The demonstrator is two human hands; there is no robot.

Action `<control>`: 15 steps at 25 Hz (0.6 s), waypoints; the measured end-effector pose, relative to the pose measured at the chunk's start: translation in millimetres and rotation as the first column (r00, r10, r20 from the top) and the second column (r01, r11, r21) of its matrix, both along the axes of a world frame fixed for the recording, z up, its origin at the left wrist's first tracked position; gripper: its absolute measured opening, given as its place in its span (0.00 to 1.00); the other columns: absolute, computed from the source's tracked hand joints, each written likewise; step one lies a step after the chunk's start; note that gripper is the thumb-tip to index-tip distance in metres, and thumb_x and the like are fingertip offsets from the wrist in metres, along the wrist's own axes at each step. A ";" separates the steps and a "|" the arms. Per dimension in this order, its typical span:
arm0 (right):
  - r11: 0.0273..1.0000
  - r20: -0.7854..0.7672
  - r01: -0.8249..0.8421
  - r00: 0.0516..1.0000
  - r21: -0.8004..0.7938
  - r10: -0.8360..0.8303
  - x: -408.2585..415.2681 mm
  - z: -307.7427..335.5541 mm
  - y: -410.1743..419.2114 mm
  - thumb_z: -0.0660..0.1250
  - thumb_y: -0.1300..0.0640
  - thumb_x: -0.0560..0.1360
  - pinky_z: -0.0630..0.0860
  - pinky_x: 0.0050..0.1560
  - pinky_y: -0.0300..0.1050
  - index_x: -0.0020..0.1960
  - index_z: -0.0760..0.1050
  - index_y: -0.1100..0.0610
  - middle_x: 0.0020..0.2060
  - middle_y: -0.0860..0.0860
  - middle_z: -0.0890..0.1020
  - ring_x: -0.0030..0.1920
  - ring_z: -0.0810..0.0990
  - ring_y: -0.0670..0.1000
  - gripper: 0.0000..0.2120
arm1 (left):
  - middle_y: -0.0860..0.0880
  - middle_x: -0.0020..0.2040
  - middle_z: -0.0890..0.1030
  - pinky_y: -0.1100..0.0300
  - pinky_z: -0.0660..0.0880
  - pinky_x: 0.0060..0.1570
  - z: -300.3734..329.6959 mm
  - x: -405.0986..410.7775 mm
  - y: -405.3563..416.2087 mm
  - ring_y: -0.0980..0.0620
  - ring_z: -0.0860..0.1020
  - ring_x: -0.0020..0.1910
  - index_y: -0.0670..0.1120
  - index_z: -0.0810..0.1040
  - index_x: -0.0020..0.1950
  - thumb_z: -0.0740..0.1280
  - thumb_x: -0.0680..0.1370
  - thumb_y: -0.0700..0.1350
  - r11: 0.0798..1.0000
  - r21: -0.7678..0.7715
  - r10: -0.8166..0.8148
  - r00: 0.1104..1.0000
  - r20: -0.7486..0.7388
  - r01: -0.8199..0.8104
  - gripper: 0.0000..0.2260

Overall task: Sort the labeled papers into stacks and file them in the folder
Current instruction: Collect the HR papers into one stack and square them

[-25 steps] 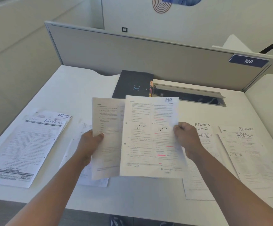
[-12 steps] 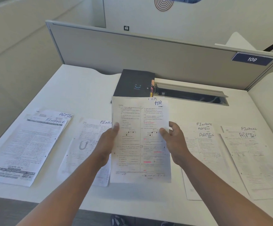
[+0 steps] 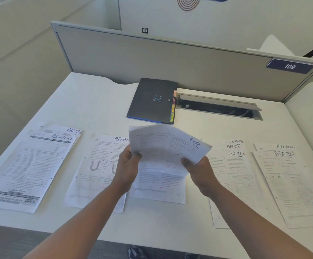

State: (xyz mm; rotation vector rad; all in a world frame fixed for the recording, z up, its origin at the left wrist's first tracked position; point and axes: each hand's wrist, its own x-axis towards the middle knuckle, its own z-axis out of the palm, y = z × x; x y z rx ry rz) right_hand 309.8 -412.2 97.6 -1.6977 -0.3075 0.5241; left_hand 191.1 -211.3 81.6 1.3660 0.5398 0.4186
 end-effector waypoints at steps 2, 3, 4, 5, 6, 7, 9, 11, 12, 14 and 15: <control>0.999 0.002 -0.049 0.999 -0.024 0.049 -5.6 -3.6 -1.6 0.66 0.66 0.82 0.79 0.53 0.37 0.59 0.77 0.42 0.51 0.39 0.86 0.55 0.83 0.41 0.18 | 0.48 0.52 0.86 0.45 0.82 0.56 -4.9 -3.1 -2.5 0.46 0.83 0.55 0.54 0.84 0.51 0.62 0.76 0.41 1.000 -0.015 -0.027 1.000 -0.002 0.027 0.14; 0.998 0.012 -0.055 0.998 -0.026 0.056 -5.3 -3.8 -1.8 0.65 0.66 0.82 0.79 0.53 0.38 0.58 0.77 0.41 0.51 0.39 0.85 0.54 0.83 0.41 0.18 | 0.48 0.52 0.87 0.47 0.83 0.56 -6.3 -3.4 -2.1 0.46 0.84 0.55 0.54 0.84 0.53 0.63 0.75 0.40 1.000 -0.003 -0.027 1.000 0.008 0.027 0.14; 0.998 0.019 -0.053 0.998 -0.029 0.054 -4.1 -4.1 -2.0 0.65 0.65 0.82 0.79 0.55 0.40 0.57 0.77 0.41 0.51 0.39 0.85 0.55 0.83 0.42 0.18 | 0.50 0.52 0.87 0.50 0.83 0.56 -7.7 -3.7 -1.2 0.48 0.84 0.55 0.55 0.84 0.54 0.63 0.75 0.40 1.000 0.015 -0.022 1.000 0.009 0.022 0.15; 0.998 0.015 -0.049 0.999 -0.032 0.050 -3.2 -4.9 -2.2 0.65 0.65 0.82 0.80 0.57 0.43 0.57 0.78 0.41 0.51 0.40 0.86 0.56 0.83 0.44 0.18 | 0.51 0.53 0.87 0.52 0.83 0.55 -8.9 -3.9 -0.7 0.51 0.85 0.54 0.55 0.84 0.55 0.65 0.75 0.40 0.999 0.032 -0.019 1.000 -0.002 0.019 0.15; 0.998 0.000 -0.052 0.999 -0.037 0.052 -3.1 -6.4 -2.2 0.65 0.65 0.82 0.80 0.59 0.46 0.57 0.78 0.42 0.52 0.41 0.86 0.57 0.83 0.46 0.18 | 0.53 0.53 0.87 0.54 0.83 0.56 -10.3 -4.0 -0.5 0.54 0.85 0.54 0.56 0.84 0.56 0.67 0.77 0.40 0.999 0.047 -0.020 0.999 -0.027 0.021 0.14; 0.997 -0.019 -0.065 0.998 -0.042 0.064 -4.1 -7.9 -2.6 0.65 0.65 0.82 0.80 0.60 0.48 0.57 0.78 0.42 0.52 0.43 0.86 0.58 0.83 0.47 0.17 | 0.55 0.53 0.88 0.54 0.82 0.57 -12.3 -4.3 -0.9 0.57 0.85 0.53 0.56 0.84 0.56 0.68 0.79 0.40 0.998 0.063 -0.026 0.998 -0.063 0.030 0.12; 0.995 -0.043 -0.085 0.996 -0.047 0.083 -6.1 -9.0 -3.2 0.64 0.65 0.82 0.80 0.57 0.47 0.57 0.79 0.44 0.52 0.44 0.86 0.57 0.84 0.48 0.16 | 0.58 0.50 0.88 0.52 0.81 0.57 -15.2 -3.8 0.0 0.60 0.84 0.50 0.56 0.84 0.55 0.69 0.83 0.41 0.993 0.109 -0.029 0.990 -0.140 0.044 0.10; 0.995 -0.049 -0.091 0.995 -0.043 0.089 -1.5 -6.1 -5.9 0.67 0.64 0.82 0.80 0.51 0.43 0.56 0.82 0.47 0.51 0.44 0.88 0.53 0.85 0.47 0.13 | 0.58 0.48 0.88 0.51 0.80 0.56 -14.2 -0.7 4.2 0.60 0.85 0.47 0.55 0.85 0.51 0.68 0.84 0.42 0.992 0.126 0.000 0.986 -0.166 0.021 0.09; 0.995 -0.059 -0.092 0.994 -0.029 0.090 2.7 -3.5 -9.1 0.69 0.63 0.81 0.81 0.50 0.43 0.55 0.83 0.48 0.51 0.45 0.88 0.52 0.86 0.47 0.11 | 0.56 0.47 0.88 0.49 0.81 0.56 -12.5 0.7 5.8 0.58 0.85 0.47 0.53 0.85 0.51 0.69 0.83 0.42 0.995 0.095 0.022 0.987 -0.160 -0.007 0.08; 0.996 -0.092 -0.094 0.991 0.009 0.094 12.3 1.4 -18.7 0.74 0.60 0.77 0.84 0.50 0.46 0.55 0.84 0.53 0.52 0.51 0.88 0.51 0.87 0.52 0.07 | 0.51 0.50 0.89 0.47 0.81 0.58 -9.4 4.1 9.7 0.53 0.87 0.50 0.49 0.85 0.52 0.70 0.82 0.40 0.994 -0.077 0.069 0.991 -0.113 -0.078 0.06; 0.996 -0.123 -0.086 0.988 0.034 0.090 16.8 2.8 -25.3 0.76 0.60 0.76 0.84 0.50 0.47 0.54 0.84 0.55 0.52 0.54 0.88 0.50 0.87 0.53 0.07 | 0.49 0.52 0.89 0.46 0.81 0.58 -8.8 6.2 11.5 0.50 0.87 0.52 0.48 0.85 0.54 0.70 0.82 0.39 0.976 -0.189 0.091 0.992 -0.089 -0.107 0.06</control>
